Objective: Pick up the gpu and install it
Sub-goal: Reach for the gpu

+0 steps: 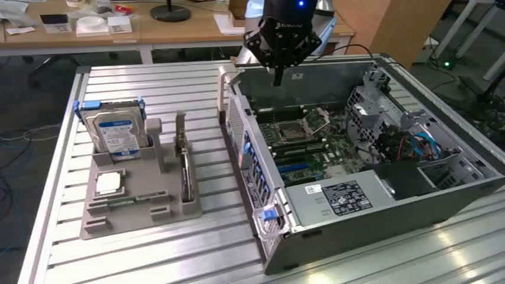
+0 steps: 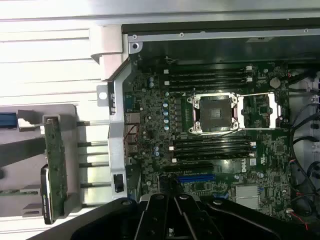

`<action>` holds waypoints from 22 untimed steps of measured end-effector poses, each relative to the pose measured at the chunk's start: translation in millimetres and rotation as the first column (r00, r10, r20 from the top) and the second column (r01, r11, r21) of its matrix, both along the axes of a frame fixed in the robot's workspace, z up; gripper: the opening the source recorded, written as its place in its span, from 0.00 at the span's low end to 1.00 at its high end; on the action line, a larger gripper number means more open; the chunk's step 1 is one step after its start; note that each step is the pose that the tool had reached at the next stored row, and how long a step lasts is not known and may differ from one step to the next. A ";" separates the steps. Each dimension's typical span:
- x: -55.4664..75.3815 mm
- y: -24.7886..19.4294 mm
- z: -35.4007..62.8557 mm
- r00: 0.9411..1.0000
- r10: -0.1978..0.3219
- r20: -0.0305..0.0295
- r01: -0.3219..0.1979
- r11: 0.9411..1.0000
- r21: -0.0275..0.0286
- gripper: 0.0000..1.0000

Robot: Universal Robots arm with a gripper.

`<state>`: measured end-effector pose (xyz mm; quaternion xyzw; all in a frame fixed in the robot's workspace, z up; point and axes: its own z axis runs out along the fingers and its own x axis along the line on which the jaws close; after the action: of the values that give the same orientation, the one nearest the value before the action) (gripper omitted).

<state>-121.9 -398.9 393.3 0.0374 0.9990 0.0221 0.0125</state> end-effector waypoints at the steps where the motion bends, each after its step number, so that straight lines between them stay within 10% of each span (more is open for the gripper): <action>1: 0.0 0.0 0.0 1.000 0.000 0.000 0.000 1.000 0.000 0.11; 22: -63.9 0.0 -0.1 1.000 0.000 0.000 0.000 1.000 0.000 0.11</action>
<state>-185.8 -398.8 393.2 0.0374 0.9990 0.0221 0.0125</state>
